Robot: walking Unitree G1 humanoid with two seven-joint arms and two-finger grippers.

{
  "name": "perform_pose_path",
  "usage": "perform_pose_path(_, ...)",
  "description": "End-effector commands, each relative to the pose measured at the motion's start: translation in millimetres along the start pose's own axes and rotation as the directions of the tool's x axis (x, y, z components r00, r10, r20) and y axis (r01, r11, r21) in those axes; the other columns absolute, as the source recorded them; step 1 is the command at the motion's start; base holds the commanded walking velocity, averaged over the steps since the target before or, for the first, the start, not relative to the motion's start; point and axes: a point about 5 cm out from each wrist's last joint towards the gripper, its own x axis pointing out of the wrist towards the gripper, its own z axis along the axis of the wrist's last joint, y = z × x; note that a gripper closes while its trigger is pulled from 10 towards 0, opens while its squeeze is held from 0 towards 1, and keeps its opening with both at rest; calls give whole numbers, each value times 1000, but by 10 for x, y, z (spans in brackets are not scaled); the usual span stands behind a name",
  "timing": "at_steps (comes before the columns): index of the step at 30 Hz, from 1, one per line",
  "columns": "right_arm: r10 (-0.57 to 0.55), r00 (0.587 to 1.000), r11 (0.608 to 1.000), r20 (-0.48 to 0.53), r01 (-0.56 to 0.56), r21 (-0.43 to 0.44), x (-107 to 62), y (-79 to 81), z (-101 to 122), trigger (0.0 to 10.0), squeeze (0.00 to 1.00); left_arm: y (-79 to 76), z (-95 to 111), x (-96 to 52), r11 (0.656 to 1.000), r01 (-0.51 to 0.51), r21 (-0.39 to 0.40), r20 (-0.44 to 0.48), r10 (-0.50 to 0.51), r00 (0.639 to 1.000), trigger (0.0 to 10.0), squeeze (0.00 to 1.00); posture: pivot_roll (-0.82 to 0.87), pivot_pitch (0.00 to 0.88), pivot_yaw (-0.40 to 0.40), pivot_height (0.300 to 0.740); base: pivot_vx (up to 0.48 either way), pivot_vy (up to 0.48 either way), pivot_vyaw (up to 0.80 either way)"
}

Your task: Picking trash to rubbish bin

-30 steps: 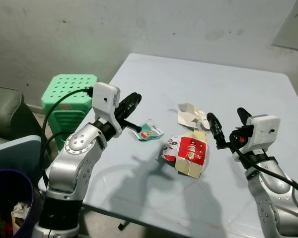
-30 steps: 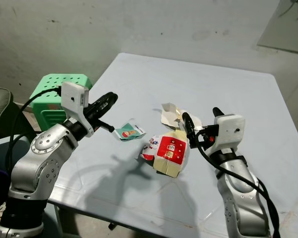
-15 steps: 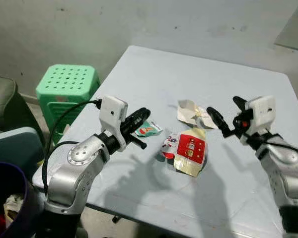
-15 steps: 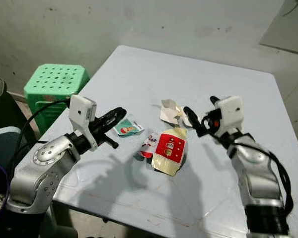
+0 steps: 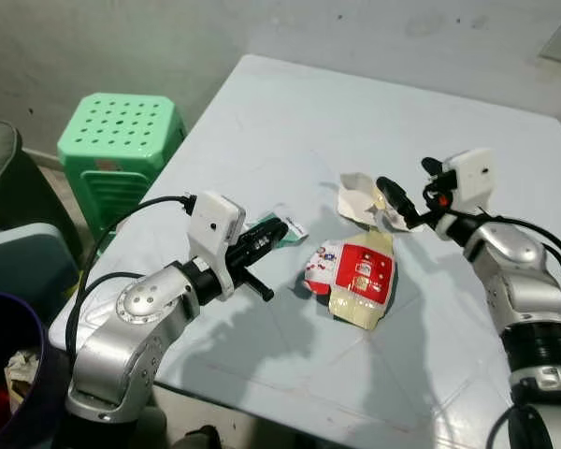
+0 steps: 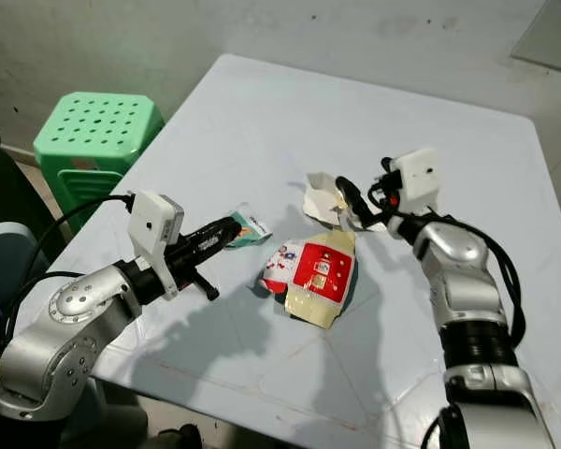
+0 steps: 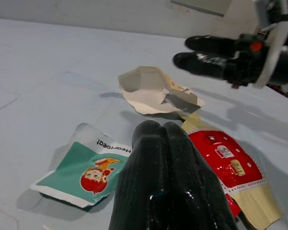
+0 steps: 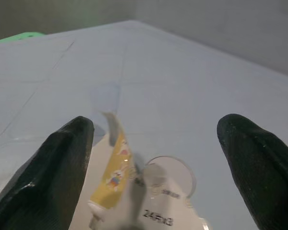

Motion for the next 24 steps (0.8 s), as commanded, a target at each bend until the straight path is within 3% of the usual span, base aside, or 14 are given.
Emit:
perform_pose_path(1, 34, 999, 999, -2, -34, -4, 52, 15, 8, 10000, 0, -52, 65, 8, 999, 29, 17, 11, -29, 1000, 10000, 0, -92, 288, -73, 740, 0, 0, 0)
perform_pose_path(13, 145, 989, 989, -42, -145, -14, 198, 92, 3, 10000, 0, -58, 82, -1, 1000, 23, 17, 12, -23, 1000, 10000, 0, -89, 297, -86, 740, 0, 0, 0)
perform_pose_path(24, 212, 965, 977, -157, -212, 17, 231, 93, -88, 10000, 0, -58, 85, -29, 1000, 8, 15, 10, -8, 1000, 10000, 0, -82, 310, -97, 740, 0, 0, 0)
